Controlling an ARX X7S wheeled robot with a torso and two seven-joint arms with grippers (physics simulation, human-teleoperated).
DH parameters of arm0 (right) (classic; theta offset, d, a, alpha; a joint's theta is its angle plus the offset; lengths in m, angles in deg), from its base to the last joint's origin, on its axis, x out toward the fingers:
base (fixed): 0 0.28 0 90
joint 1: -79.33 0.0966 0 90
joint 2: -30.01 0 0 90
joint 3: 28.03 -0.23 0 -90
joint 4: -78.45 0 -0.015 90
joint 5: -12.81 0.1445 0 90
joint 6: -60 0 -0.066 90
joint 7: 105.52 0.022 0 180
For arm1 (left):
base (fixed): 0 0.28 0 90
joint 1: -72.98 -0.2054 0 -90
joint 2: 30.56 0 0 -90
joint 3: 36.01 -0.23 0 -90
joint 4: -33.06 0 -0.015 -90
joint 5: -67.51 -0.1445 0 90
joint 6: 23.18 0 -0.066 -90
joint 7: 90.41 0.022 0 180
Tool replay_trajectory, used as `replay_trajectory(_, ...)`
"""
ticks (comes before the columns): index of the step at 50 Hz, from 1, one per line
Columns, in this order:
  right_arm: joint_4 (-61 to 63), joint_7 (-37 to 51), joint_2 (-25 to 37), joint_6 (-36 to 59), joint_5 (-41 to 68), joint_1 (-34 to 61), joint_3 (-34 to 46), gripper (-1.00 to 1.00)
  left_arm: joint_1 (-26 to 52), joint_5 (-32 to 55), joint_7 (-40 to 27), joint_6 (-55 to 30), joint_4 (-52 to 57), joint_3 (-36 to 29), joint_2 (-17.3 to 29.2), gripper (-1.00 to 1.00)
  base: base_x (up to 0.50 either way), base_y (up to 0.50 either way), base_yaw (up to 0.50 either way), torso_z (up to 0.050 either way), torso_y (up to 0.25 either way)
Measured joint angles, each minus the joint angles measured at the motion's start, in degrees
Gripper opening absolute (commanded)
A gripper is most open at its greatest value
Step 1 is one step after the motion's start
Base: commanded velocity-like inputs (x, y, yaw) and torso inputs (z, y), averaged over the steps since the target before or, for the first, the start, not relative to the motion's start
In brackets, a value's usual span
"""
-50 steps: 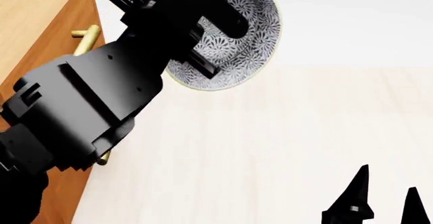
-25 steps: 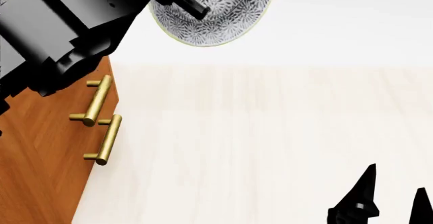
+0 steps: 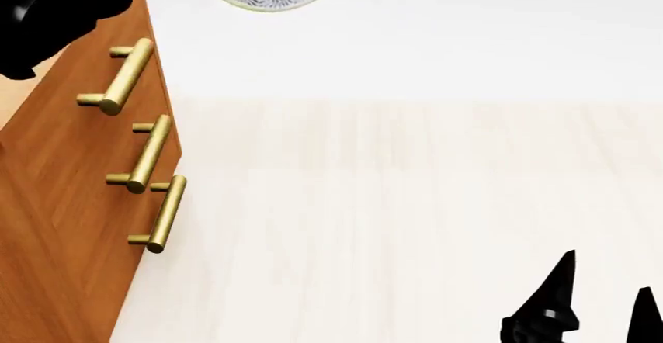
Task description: Put the bowl on top of the cabinet.
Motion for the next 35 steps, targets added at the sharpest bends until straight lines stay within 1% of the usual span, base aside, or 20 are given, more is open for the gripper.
replay_trajectory(14, -0.2, 0.4, -0.1, 0.1, -0.5, 0.1, -0.2, 1.00, 2.0, 9.6, -3.6, 1.3, -4.1, -1.4, 0.0, -1.00, 0.00, 0.00, 0.00, 0.000, 0.000)
replay_trajectory(28, -0.2, 0.8, -0.1, 0.1, -1.0, 0.1, -0.3, 1.00, 3.8, 17.4, -5.6, -0.1, -7.6, -2.9, 0.0, -1.00, 0.00, 0.00, 0.00, 0.001, 0.001)
replay_trajectory(31, -0.1, 0.9, -0.1, 0.1, -1.1, 0.0, -0.4, 1.00, 4.2, 20.9, -6.4, -0.4, -8.3, -4.8, 0.3, -1.00, 0.00, 0.00, 0.00, 0.000, 0.000)
replay_trajectory(35, 0.1, 1.0, -0.1, 0.1, -1.2, -0.1, -0.4, 1.00, 4.9, 28.2, -7.3, 0.0, -8.8, -10.3, 0.5, -1.00, 0.00, 0.00, 0.00, 0.000, 0.000)
